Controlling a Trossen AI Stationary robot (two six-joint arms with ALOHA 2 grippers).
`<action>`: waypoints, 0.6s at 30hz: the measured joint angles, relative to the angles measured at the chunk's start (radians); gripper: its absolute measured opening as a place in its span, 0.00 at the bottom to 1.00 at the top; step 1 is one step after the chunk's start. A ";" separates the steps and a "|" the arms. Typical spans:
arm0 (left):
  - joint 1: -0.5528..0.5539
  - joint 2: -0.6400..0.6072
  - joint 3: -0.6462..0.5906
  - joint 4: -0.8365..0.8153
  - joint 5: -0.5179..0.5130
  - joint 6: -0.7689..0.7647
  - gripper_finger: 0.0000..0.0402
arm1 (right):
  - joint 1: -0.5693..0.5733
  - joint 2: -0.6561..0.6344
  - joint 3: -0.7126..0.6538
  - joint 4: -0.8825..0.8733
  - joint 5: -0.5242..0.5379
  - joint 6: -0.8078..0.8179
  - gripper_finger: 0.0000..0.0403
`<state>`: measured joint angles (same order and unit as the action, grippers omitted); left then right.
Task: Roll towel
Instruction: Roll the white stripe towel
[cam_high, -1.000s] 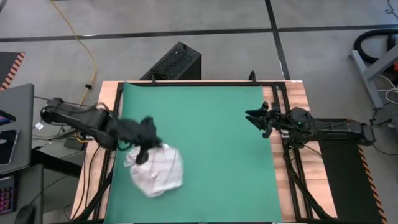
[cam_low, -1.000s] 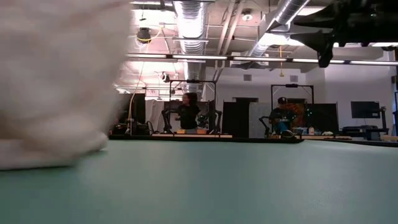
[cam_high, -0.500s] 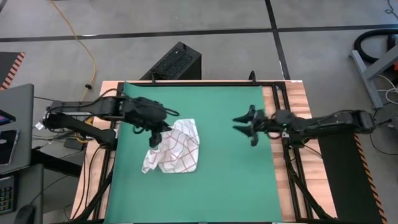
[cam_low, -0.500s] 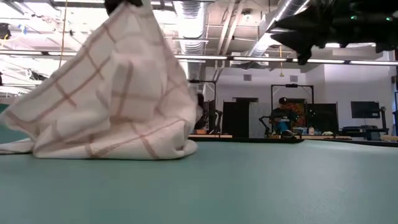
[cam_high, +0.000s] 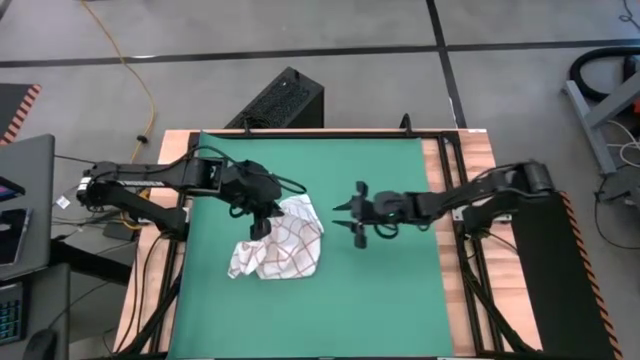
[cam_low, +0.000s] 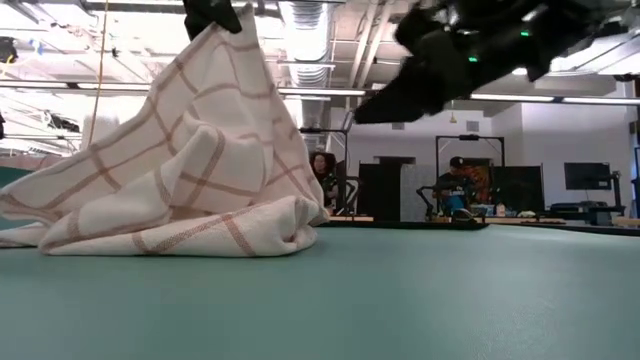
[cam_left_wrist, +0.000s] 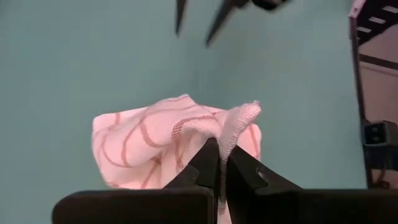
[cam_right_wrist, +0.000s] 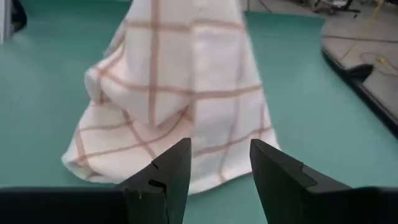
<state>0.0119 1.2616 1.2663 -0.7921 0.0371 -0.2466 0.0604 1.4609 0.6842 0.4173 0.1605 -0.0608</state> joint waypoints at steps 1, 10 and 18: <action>0.001 -0.001 0.000 0.002 -0.009 -0.001 0.00 | 0.004 0.034 0.025 -0.008 0.001 0.000 0.46; 0.003 -0.001 0.000 0.006 -0.019 0.007 0.00 | 0.005 0.254 0.186 -0.006 0.071 0.076 0.46; 0.003 -0.001 0.000 0.005 -0.024 0.018 0.00 | 0.003 0.345 0.240 -0.011 0.076 0.089 0.43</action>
<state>0.0151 1.2610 1.2663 -0.7868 0.0128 -0.2287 0.0630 1.8054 0.9245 0.4062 0.2362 0.0279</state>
